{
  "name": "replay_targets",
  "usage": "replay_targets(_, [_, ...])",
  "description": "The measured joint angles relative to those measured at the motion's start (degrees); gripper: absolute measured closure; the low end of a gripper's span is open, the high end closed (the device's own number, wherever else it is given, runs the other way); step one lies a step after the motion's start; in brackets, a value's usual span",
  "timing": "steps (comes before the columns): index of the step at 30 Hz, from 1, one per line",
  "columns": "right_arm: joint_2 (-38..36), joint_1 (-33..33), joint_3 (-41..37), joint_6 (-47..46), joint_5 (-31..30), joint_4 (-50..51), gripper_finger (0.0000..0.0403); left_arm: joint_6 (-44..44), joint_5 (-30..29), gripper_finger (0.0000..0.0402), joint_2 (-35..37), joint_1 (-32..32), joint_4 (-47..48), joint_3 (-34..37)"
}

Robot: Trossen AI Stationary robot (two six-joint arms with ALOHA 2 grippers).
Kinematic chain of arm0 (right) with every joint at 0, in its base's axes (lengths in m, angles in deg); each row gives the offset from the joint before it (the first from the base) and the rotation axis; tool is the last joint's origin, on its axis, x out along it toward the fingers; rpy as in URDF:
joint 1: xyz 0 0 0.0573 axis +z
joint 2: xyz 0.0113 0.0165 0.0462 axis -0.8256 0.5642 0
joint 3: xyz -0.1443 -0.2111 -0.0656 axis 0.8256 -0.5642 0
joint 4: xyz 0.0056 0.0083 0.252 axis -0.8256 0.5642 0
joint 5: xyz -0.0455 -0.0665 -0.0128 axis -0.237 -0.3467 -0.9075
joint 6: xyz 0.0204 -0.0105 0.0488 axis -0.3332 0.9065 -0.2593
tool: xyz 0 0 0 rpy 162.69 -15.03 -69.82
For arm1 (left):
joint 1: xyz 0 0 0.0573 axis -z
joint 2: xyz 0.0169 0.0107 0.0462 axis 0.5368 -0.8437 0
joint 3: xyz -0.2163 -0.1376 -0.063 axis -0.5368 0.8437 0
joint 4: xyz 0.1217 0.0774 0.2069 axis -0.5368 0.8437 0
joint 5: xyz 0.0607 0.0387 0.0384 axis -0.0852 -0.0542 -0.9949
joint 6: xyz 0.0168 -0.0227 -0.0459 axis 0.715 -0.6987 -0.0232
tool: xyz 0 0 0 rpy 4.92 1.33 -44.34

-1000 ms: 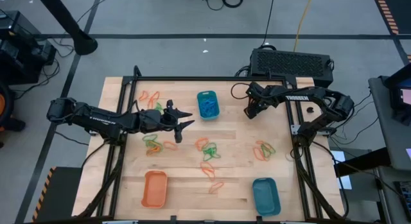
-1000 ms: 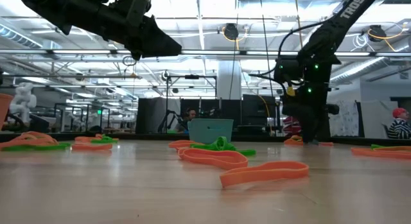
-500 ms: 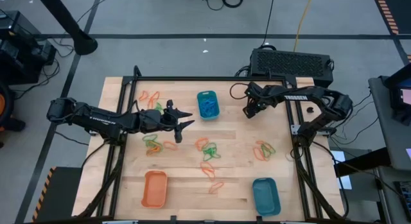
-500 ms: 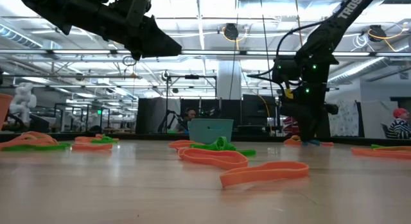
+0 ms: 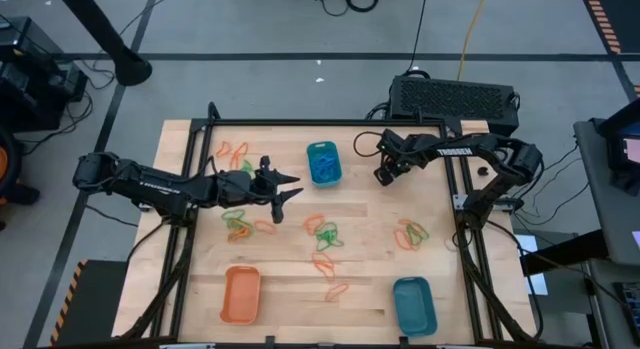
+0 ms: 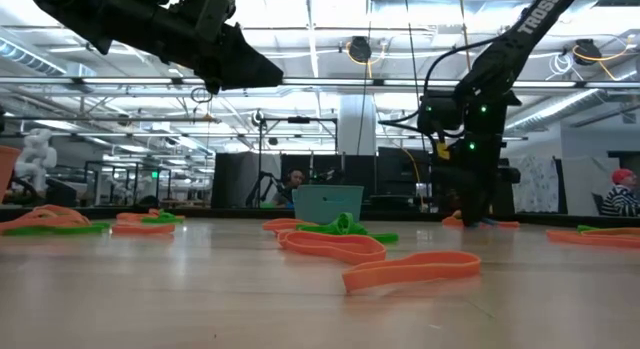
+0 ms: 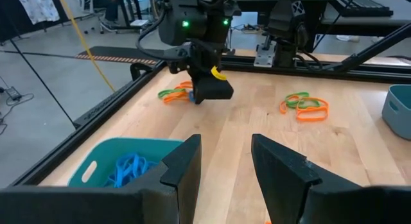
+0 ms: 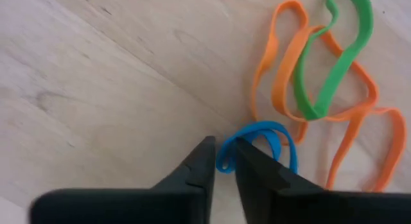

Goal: Sort rubber bands into baskets
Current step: Put the blue rubber band into the top blue bin

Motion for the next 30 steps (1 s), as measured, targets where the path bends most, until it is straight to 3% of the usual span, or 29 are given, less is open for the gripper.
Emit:
replay_targets(3, [-1.1, 0.0, -0.1, 1.2, -0.2, 1.1, 0.0395, 0.0, 0.0, 0.0256, 0.0, 0.0, 0.0, 0.0])
replay_targets(11, [-7.0, 0.5, -0.5, 2.2, 0.8, 3.4, 0.0402, 0.0, 0.9, 0.0256, 0.0, 0.0, -0.2, 0.0])
replay_targets(16, [-13.2, 2.9, -0.5, 3.2, 8.4, 3.0, 0.0402, 0.0, 2.8, 0.0256, 0.0, 0.0, -1.5, 0.0])
replay_targets(22, [-21.7, 9.0, -0.4, 2.6, 23.2, -3.3, 0.0403, 2.2, 3.7, 0.0256, -3.0, 0.0, -3.7, 0.0])
replay_targets(25, [-24.1, 13.4, -0.4, 0.6, 26.6, -8.4, 0.0403, 4.6, 4.9, 0.0256, -8.2, 0.0, -11.8, 0.0])
replay_targets(30, [-24.5, 20.8, -0.3, -1.8, 27.3, -15.3, 0.0403, 10.0, 8.4, 0.0256, -18.0, 0.0, -30.8, 0.0])
